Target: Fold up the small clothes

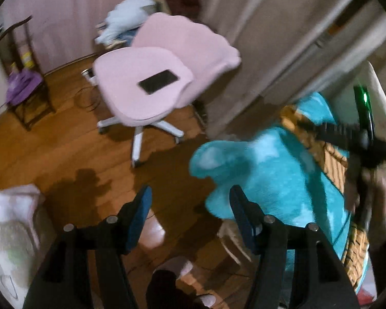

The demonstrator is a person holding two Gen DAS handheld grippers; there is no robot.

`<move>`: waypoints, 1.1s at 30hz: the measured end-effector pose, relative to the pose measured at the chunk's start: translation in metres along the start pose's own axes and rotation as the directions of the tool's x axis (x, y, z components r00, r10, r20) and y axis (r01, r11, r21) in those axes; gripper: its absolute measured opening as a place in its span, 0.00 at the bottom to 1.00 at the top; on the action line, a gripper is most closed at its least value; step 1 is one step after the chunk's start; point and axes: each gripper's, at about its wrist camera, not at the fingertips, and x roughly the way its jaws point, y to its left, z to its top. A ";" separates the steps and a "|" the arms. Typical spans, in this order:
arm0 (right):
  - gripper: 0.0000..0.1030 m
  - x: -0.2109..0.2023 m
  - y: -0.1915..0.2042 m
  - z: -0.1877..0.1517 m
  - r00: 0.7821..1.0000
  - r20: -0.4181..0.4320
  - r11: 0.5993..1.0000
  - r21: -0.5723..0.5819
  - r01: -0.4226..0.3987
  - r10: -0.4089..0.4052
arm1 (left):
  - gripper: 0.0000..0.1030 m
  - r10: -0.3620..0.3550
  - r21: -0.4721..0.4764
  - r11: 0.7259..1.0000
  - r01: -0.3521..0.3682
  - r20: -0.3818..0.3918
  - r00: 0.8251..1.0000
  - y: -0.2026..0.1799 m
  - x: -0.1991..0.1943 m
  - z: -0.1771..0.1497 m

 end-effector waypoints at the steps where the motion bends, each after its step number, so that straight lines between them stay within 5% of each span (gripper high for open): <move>1: 0.80 0.003 0.006 0.015 1.000 0.026 1.000 -0.008 0.003 -0.003 | 0.60 0.011 -0.017 1.000 -0.011 0.007 1.000 0.007 -0.003 -0.002; 7: 0.77 -0.009 0.026 0.065 0.994 0.107 0.999 -0.046 -0.002 0.007 | 0.60 0.024 -0.086 0.996 -0.021 0.029 0.999 0.027 -0.012 -0.005; 12: 0.77 -0.021 0.045 0.021 0.997 0.076 0.990 -0.141 -0.012 0.023 | 0.61 0.007 -0.092 0.996 -0.005 0.027 1.000 0.022 -0.008 -0.006; 17: 0.73 0.016 0.060 -0.019 0.987 0.048 0.946 -0.282 0.160 -0.153 | 0.61 -0.017 -0.070 0.997 0.017 0.006 1.000 0.007 -0.004 -0.007; 19: 0.48 0.016 0.059 -0.018 0.980 0.111 0.946 -0.264 0.189 -0.165 | 0.61 -0.016 -0.040 0.999 0.016 0.009 1.000 -0.003 -0.005 -0.007; 20: 0.25 0.016 0.055 -0.015 0.977 0.111 0.952 -0.232 0.201 -0.179 | 0.61 -0.015 -0.029 0.999 0.016 0.012 1.000 -0.007 -0.006 -0.007; 21: 0.09 0.012 0.049 -0.011 0.981 0.110 0.966 -0.185 0.181 -0.162 | 0.61 -0.016 -0.017 1.000 0.016 0.014 1.000 -0.011 -0.007 -0.007; 26: 0.09 -0.040 0.004 -0.012 0.987 0.159 0.998 0.053 -0.035 0.026 | 0.61 -0.039 0.029 0.999 0.038 0.033 0.999 -0.040 -0.012 -0.003; 29: 0.09 -0.087 -0.030 -0.039 0.963 0.210 0.966 0.159 -0.204 0.169 | 0.61 -0.063 0.072 0.996 0.059 0.052 0.997 -0.068 -0.018 -0.002; 33: 0.09 -0.152 -0.080 -0.091 0.933 0.293 0.929 0.237 -0.283 0.209 | 0.61 -0.104 0.149 0.984 0.092 0.076 0.992 -0.117 -0.034 -0.011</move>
